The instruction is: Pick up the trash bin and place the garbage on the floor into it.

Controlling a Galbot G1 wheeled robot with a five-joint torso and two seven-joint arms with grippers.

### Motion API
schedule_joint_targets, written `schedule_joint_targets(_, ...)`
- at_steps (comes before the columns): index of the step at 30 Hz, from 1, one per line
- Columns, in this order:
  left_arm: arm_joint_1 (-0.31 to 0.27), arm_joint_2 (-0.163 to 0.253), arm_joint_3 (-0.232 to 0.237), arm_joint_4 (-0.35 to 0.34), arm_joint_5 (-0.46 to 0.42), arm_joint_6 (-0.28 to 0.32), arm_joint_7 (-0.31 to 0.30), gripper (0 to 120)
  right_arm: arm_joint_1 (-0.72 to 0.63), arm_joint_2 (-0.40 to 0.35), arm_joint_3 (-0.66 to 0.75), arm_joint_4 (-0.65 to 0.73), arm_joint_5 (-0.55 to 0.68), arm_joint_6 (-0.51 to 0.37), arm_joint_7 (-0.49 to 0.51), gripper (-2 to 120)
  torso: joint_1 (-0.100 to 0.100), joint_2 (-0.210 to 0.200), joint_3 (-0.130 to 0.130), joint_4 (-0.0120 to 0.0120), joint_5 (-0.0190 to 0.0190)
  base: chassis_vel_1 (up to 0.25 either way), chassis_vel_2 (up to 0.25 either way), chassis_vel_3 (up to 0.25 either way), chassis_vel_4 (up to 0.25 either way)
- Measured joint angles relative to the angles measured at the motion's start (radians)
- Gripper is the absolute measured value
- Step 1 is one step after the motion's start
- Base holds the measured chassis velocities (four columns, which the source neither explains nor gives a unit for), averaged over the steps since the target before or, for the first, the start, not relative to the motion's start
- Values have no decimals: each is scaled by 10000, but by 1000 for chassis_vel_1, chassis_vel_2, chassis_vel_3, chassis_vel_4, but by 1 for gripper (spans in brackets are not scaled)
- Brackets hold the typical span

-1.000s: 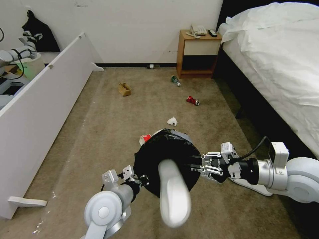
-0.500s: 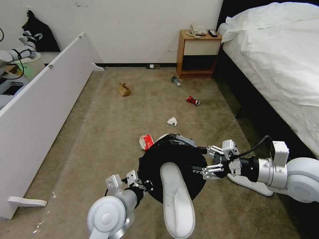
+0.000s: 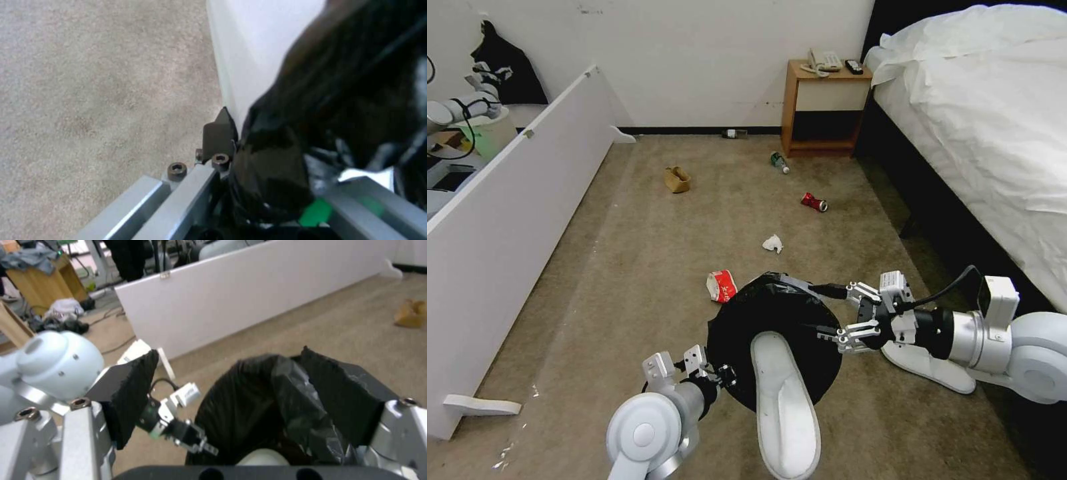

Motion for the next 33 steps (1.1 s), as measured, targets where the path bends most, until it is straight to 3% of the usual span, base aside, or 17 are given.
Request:
schedule_joint_targets(11,-250,11,-610,236,-1270,0,-1076,0,378,63,268,157,559,22,-18,85,1,-1,0,0,0,0,0,0,0)
schedule_joint_targets(24,-570,227,-1238,563,-2305,-1,-1746,0,431,159,319,166,688,26,21,85,0,0,0,0,-1,0,0,0,0)
schedule_joint_targets(27,-901,357,-1544,750,-2894,-4,-2278,0,427,247,317,177,703,25,35,85,0,0,0,-1,-1,0,0,0,0)
schedule_joint_targets(29,-1120,529,-1676,1007,-3543,-4,-3045,0,401,320,286,194,715,20,52,85,0,-1,0,0,-1,0,0,0,0)
schedule_joint_targets(33,-1184,595,-1709,1185,-3972,-4,-3531,0,383,375,255,197,715,13,70,84,0,0,0,0,0,0,0,0,0)
